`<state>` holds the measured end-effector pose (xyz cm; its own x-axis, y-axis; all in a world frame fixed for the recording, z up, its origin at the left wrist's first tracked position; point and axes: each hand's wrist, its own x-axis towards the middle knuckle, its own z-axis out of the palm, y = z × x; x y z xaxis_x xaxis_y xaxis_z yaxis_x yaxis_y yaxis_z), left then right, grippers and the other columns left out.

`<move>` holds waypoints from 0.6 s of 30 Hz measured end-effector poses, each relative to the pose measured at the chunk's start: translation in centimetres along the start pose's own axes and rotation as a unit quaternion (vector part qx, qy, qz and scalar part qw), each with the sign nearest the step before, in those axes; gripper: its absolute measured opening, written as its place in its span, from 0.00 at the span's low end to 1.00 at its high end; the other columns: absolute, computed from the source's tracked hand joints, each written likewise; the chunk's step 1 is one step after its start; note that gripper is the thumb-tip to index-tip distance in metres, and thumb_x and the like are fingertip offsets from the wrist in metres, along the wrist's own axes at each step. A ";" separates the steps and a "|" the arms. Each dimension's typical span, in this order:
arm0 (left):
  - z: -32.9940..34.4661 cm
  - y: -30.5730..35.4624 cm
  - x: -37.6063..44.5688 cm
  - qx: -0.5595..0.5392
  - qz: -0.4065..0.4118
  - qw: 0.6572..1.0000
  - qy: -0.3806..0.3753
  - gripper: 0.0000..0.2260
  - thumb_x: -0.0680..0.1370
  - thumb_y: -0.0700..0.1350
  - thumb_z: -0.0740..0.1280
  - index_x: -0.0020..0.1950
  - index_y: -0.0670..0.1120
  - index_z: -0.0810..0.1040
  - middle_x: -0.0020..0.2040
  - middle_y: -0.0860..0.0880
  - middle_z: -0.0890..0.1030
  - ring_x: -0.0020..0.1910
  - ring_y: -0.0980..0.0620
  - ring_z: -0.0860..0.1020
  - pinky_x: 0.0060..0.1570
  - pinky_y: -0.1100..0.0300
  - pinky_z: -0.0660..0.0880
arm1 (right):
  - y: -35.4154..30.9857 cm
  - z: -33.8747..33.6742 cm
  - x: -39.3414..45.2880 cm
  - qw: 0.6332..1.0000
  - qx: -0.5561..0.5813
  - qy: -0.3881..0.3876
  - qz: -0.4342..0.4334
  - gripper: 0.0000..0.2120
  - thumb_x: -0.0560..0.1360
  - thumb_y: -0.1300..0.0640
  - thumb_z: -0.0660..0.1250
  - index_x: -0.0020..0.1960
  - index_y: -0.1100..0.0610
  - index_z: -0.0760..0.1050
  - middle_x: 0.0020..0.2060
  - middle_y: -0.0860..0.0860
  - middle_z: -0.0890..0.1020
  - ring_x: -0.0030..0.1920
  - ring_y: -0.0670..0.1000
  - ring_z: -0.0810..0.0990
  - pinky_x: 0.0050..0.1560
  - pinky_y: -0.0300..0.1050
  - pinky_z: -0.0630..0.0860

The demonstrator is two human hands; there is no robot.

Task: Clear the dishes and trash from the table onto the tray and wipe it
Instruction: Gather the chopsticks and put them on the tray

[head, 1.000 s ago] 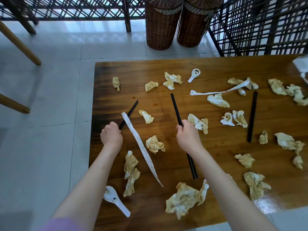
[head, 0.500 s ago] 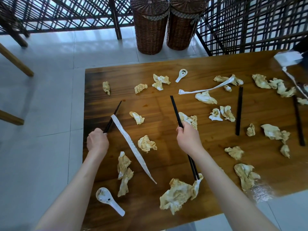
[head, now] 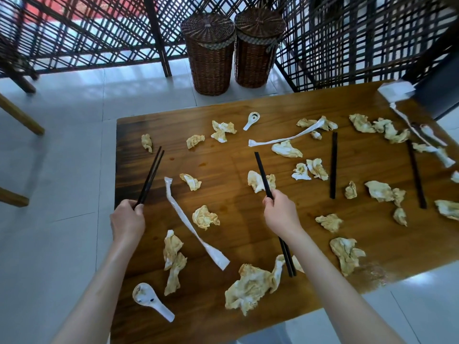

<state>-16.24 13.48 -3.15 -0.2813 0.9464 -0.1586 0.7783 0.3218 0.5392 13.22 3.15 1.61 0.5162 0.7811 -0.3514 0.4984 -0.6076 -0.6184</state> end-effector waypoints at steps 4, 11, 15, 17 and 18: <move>-0.5 1.9 -1.7 -0.016 0.033 0.999 -0.011 0.12 0.78 0.42 0.65 0.60 0.38 0.76 0.54 0.40 0.79 0.54 0.40 0.77 0.53 0.46 0.75 | 1.3 -2.1 -0.2 1.000 -0.001 0.023 0.010 0.09 0.81 0.56 0.55 0.55 0.55 0.72 0.44 0.48 0.77 0.43 0.48 0.77 0.40 0.42 0.75; 2.5 7.6 -7.3 -0.066 0.079 0.993 -0.062 0.13 0.78 0.40 0.65 0.62 0.40 0.76 0.52 0.43 0.81 0.41 0.55 0.75 0.33 0.68 0.68 | 5.5 -7.2 0.1 0.997 0.037 0.048 0.054 0.14 0.81 0.54 0.54 0.63 0.57 0.70 0.53 0.54 0.79 0.49 0.53 0.79 0.45 0.46 0.76; 5.8 11.8 -11.0 -0.068 0.091 0.988 -0.104 0.13 0.78 0.42 0.64 0.62 0.41 0.76 0.52 0.44 0.81 0.39 0.57 0.75 0.32 0.66 0.68 | 8.7 -11.0 0.8 0.994 0.060 0.061 0.074 0.18 0.81 0.54 0.54 0.69 0.57 0.67 0.60 0.54 0.76 0.56 0.53 0.77 0.54 0.47 0.76; 7.3 14.1 -12.7 -0.060 0.096 0.988 -0.109 0.12 0.79 0.43 0.64 0.61 0.42 0.77 0.51 0.46 0.81 0.37 0.59 0.74 0.32 0.66 0.67 | 10.2 -12.6 1.5 0.993 0.060 0.051 0.085 0.18 0.81 0.54 0.53 0.69 0.58 0.66 0.61 0.53 0.75 0.59 0.54 0.76 0.57 0.48 0.75; 8.3 15.4 -13.8 -0.060 0.099 0.987 -0.111 0.12 0.79 0.43 0.64 0.61 0.42 0.77 0.50 0.47 0.81 0.36 0.60 0.74 0.31 0.68 0.66 | 11.2 -13.6 2.0 0.993 0.059 0.046 0.087 0.18 0.81 0.54 0.53 0.69 0.58 0.66 0.62 0.54 0.75 0.59 0.54 0.75 0.58 0.49 0.74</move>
<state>4.29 5.63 0.49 0.0097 0.9774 -0.2113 0.7300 0.1374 0.6695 29.25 -4.05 3.52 0.6518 0.6456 -0.3980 0.3135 -0.7072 -0.6338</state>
